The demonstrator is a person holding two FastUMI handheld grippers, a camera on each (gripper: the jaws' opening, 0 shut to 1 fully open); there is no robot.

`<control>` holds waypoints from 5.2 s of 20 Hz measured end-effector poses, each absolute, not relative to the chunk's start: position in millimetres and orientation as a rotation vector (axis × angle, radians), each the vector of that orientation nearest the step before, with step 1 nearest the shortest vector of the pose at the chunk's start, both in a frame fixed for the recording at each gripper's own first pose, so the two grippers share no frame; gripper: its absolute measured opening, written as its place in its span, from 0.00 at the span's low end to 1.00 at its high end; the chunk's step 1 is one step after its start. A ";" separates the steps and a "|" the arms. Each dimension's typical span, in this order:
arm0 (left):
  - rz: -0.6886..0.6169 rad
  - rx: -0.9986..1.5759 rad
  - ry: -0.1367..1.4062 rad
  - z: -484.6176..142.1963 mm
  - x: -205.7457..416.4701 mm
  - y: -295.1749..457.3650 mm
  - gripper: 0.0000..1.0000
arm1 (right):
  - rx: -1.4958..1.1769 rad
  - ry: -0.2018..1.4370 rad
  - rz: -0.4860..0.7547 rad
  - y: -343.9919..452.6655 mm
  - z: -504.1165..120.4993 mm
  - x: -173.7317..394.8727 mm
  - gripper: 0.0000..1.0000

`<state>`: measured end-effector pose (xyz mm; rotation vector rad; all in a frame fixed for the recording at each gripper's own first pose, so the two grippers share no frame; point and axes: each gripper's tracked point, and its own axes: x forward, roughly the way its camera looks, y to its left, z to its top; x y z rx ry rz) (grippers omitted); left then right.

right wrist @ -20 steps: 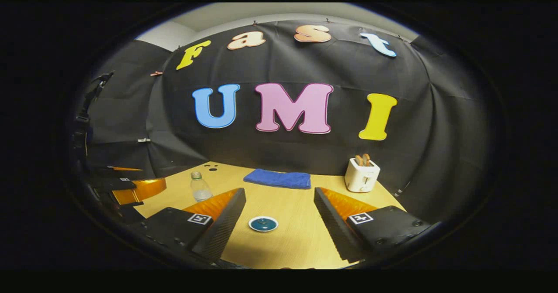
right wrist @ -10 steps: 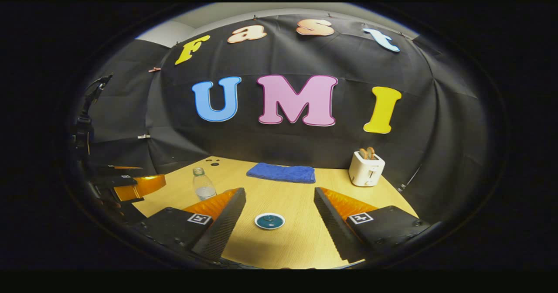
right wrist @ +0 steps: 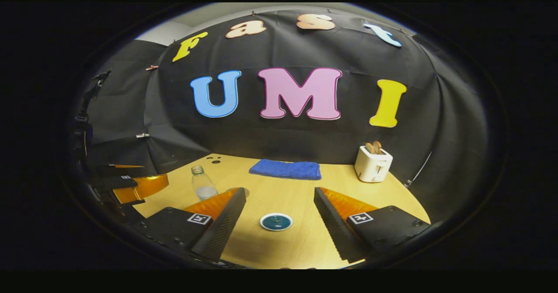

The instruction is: Open the teacup lid with one hand, grasp the water bottle and pour water into the teacup with the other hand; after pouring, place the water bottle on the coaster and then close the teacup lid.

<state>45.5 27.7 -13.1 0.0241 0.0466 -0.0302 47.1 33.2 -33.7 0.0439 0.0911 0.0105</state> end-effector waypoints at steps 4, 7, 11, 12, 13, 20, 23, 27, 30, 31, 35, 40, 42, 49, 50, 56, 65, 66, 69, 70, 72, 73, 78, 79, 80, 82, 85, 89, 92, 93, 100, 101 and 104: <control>-0.070 0.049 0.069 -31.0 64.5 20.7 0.96 | 0.032 0.129 -0.003 36.7 -68.8 71.9 0.98; -0.081 0.043 0.071 -66.1 83.2 16.1 0.96 | -0.012 0.121 -0.030 36.3 -102.0 97.1 0.98; -0.088 0.052 0.062 -109.8 102.0 8.5 0.96 | -0.002 0.156 -0.049 37.9 -156.8 126.8 0.98; -0.086 0.051 0.063 -116.9 105.2 10.6 0.96 | 0.006 0.154 -0.056 38.6 -164.1 134.5 0.98; -0.086 0.037 0.068 -124.4 107.8 12.1 0.96 | 0.009 0.151 -0.060 38.4 -170.2 140.6 0.98; -0.031 -0.094 0.144 -157.5 128.1 44.3 0.96 | 0.003 0.157 -0.093 41.2 -196.5 154.1 0.98; -0.003 -0.076 0.139 -158.3 127.4 55.6 0.96 | 0.000 0.173 -0.088 44.9 -202.2 155.4 0.82; -0.003 -0.076 0.137 -159.8 121.9 57.7 0.96 | 0.007 0.214 -0.086 47.8 -209.3 155.9 0.52; -0.010 -0.065 0.135 -159.1 119.9 55.9 0.96 | 0.019 0.225 -0.089 47.5 -210.2 156.9 0.51; -0.012 -0.061 0.133 -158.1 119.4 55.9 0.96 | 0.022 0.229 -0.090 47.2 -210.1 157.7 0.52; -0.021 -0.060 0.119 -151.9 119.4 53.8 0.96 | 0.039 0.247 -0.086 49.3 -210.3 158.8 0.52; -0.020 -0.058 0.122 -154.1 117.8 53.7 0.96 | 0.080 0.268 -0.085 45.6 -211.0 160.6 0.34; -0.021 -0.050 0.120 -154.1 118.7 53.2 0.96 | 0.104 0.281 -0.083 44.7 -211.6 163.1 0.31; -0.097 -0.039 0.127 -155.5 132.3 42.7 0.96 | 0.121 0.300 -0.054 46.1 -201.6 164.9 0.26; -0.109 -0.068 0.126 -155.8 135.4 40.3 0.96 | 0.123 0.293 -0.054 44.7 -197.2 165.9 0.27; -0.170 -0.087 0.064 -141.5 152.7 28.1 0.96 | 0.122 0.266 -0.064 35.1 -173.3 162.3 0.32; -0.246 -0.053 0.000 -115.1 211.0 5.6 0.95 | 0.087 0.273 -0.073 20.3 -174.8 150.9 0.26; -0.247 -0.052 0.012 -118.3 215.0 5.6 0.95 | 0.088 0.277 -0.078 18.3 -176.8 150.1 0.26; -0.259 -0.058 0.017 -118.6 222.4 1.2 0.91 | 0.090 0.282 -0.094 12.2 -179.6 147.6 0.27; -0.258 -0.047 0.012 -117.8 222.6 0.7 0.90 | 0.093 0.279 -0.099 9.9 -178.7 147.4 0.27; -0.273 0.007 0.015 -117.9 223.0 -3.0 0.82 | 0.096 0.276 -0.109 3.9 -177.9 145.4 0.26; -0.253 0.049 0.025 -119.0 223.3 -0.5 0.80 | 0.096 0.276 -0.115 -0.3 -177.7 143.0 0.26; -0.250 0.428 -0.012 -104.5 220.9 -14.3 0.77 | 0.102 0.287 -0.133 -23.5 -179.0 124.5 0.31; -0.242 0.515 -0.028 -100.2 222.1 -16.2 0.77 | 0.100 0.283 -0.137 -28.1 -177.8 121.9 0.31; -0.235 0.590 -0.043 -97.7 223.2 -17.8 0.76 | 0.096 0.279 -0.140 -32.8 -176.7 119.2 0.26; -0.232 0.736 -0.062 -97.0 227.0 -24.4 0.76 | 0.091 0.272 -0.148 -42.3 -175.2 113.0 0.26; -0.238 0.922 -0.073 -102.6 234.6 -41.1 0.76 | 0.085 0.274 -0.163 -56.9 -176.6 104.0 0.26; -0.273 1.160 -0.115 -110.5 237.8 -61.9 0.76 | 0.078 0.275 -0.170 -72.1 -179.7 94.4 0.31; -0.309 1.288 -0.133 -120.8 245.3 -75.9 0.76 | 0.077 0.280 -0.178 -82.4 -184.0 88.6 0.31; -0.318 1.325 -0.137 -124.4 249.5 -79.0 0.76 | 0.078 0.281 -0.181 -85.5 -185.1 86.5 0.31; -0.359 1.569 -0.181 -141.8 259.6 -85.9 0.76 | 0.092 0.296 -0.206 -98.2 -194.2 79.5 0.26; -0.363 1.596 -0.190 -142.0 260.1 -87.5 0.76 | 0.093 0.295 -0.205 -97.3 -194.1 79.2 0.26; -0.356 1.701 -0.222 -143.0 262.6 -89.6 0.76 | 0.088 0.290 -0.197 -94.7 -192.4 80.1 0.26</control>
